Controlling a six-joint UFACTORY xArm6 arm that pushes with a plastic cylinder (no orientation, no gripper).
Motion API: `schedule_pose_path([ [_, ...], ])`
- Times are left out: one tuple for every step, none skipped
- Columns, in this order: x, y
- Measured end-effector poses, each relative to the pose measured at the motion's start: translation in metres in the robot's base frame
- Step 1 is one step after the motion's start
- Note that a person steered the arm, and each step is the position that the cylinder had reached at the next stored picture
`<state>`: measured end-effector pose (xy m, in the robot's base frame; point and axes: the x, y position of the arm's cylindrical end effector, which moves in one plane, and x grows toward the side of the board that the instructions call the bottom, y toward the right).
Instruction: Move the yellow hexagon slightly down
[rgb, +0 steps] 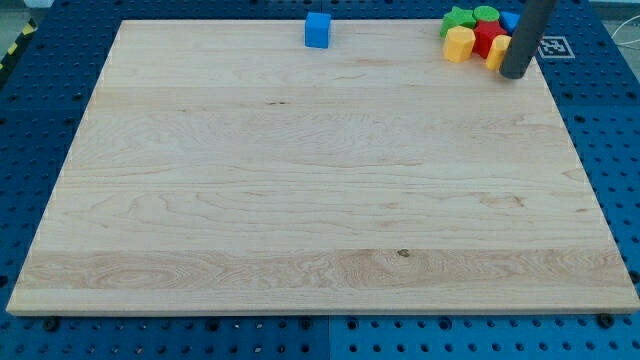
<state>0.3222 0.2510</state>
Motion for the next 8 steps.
schedule_pose_path([
  [0.038,-0.003],
  [0.039,-0.005],
  [0.039,-0.030],
  [0.039,-0.055],
  [0.032,-0.081],
  [0.019,-0.107],
  [0.002,-0.123],
  [0.000,-0.123],
])
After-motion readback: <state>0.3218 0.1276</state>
